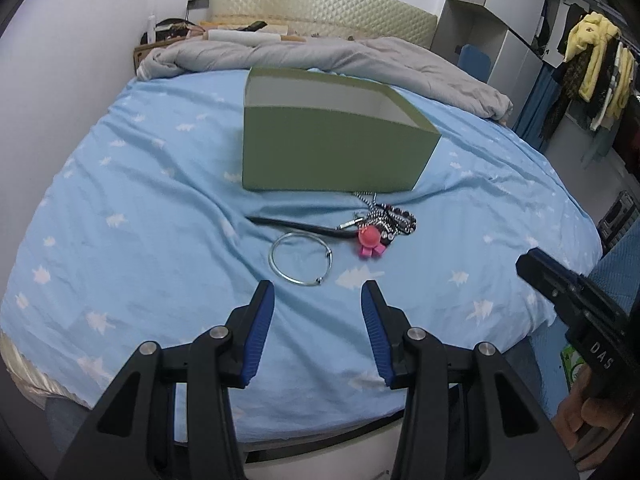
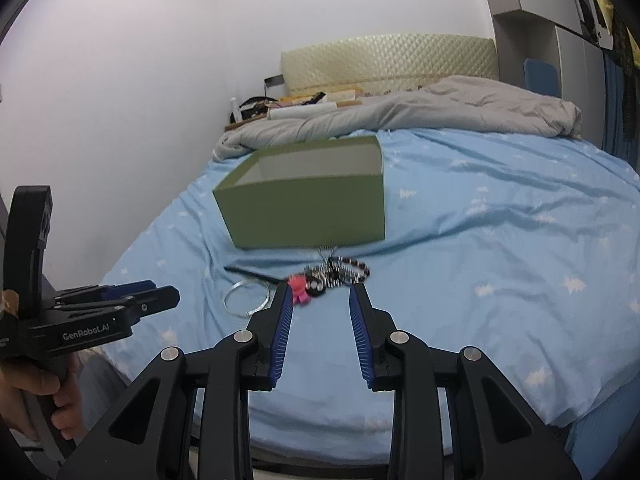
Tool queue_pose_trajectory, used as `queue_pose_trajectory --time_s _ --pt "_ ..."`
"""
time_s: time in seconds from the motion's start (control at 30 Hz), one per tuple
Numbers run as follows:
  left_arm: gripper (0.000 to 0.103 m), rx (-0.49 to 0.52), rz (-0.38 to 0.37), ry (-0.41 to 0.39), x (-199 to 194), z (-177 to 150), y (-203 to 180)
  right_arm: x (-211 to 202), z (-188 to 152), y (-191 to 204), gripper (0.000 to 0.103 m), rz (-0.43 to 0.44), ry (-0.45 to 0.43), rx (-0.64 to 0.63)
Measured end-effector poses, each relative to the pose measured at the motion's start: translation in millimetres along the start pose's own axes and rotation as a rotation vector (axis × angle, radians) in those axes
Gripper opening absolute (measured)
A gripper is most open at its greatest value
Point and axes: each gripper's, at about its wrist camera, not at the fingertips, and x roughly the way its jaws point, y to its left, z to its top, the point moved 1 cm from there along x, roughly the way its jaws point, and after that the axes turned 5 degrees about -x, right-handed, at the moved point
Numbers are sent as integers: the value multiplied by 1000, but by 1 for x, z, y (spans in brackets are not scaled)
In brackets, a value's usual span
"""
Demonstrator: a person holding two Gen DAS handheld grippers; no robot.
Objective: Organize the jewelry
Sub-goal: 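Grasp the silver hoop with the left tool while the right tool grasps the pink hat charm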
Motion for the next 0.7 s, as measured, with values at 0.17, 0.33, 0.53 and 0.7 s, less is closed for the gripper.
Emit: queue_pose_trajectory --time_s 0.17,0.33,0.53,0.7 --pt "46 -14 -2 23 12 -5 6 12 -10 -1 27 -1 33 4" --pt "46 -21 -5 47 24 -4 11 27 -12 -3 31 17 68 21" --pt "46 -46 -22 77 45 0 17 52 -11 -2 35 34 106 18" --pt "44 -52 -26 88 63 7 23 72 -5 3 38 54 127 7"
